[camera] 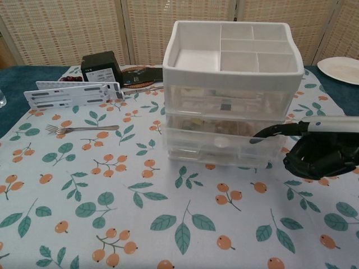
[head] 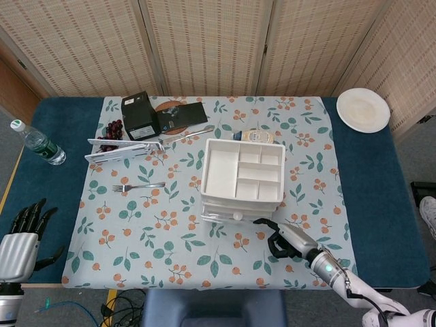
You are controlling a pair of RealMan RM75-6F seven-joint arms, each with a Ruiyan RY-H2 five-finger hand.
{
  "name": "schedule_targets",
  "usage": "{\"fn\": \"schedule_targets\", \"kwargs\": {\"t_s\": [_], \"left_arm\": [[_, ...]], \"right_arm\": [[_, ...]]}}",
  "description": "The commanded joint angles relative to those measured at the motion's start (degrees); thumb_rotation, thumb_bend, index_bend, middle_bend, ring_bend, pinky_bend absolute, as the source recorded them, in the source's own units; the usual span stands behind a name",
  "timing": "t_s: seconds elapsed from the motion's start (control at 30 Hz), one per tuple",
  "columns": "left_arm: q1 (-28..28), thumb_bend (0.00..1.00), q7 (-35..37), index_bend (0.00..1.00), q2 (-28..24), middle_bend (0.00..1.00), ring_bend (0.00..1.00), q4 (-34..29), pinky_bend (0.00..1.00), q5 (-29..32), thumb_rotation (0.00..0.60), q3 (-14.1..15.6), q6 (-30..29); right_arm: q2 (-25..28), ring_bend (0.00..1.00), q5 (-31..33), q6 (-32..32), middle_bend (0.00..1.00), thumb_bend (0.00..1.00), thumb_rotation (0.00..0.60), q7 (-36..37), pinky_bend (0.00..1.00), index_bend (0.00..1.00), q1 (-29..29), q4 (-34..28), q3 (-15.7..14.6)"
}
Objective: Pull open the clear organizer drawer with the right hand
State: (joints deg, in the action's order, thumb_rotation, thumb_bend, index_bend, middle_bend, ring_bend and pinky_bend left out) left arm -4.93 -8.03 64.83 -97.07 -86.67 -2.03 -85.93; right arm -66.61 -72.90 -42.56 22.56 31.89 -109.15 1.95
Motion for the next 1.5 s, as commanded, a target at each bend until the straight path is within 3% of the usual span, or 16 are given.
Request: {"fn": "schedule_targets", "kwargs": {"t_s": [0.03,1.5], "left_arm": [[-0.01,0.25,0.01,0.14,0.03,0.0,0.04,-0.02,0.07,-0.03,0.6,0.0,-0.01],[0.26,0.25,0.03,0.14,0.12,0.0,0.04,-0.01,0.07,-0.33,0.6,0.27,-0.33]], "right_arm": [[0.21,1.0,-0.32,-0.01,0.82,0.74,0.6,-0.08,1.0,0.17,-0.14,-0.34,-0.17],[4.22,1.0,-10.32,-1.81,0.82,0.74,0.6,2.36,1.0,0.2,-2.92,-6.34,-5.74]]}}
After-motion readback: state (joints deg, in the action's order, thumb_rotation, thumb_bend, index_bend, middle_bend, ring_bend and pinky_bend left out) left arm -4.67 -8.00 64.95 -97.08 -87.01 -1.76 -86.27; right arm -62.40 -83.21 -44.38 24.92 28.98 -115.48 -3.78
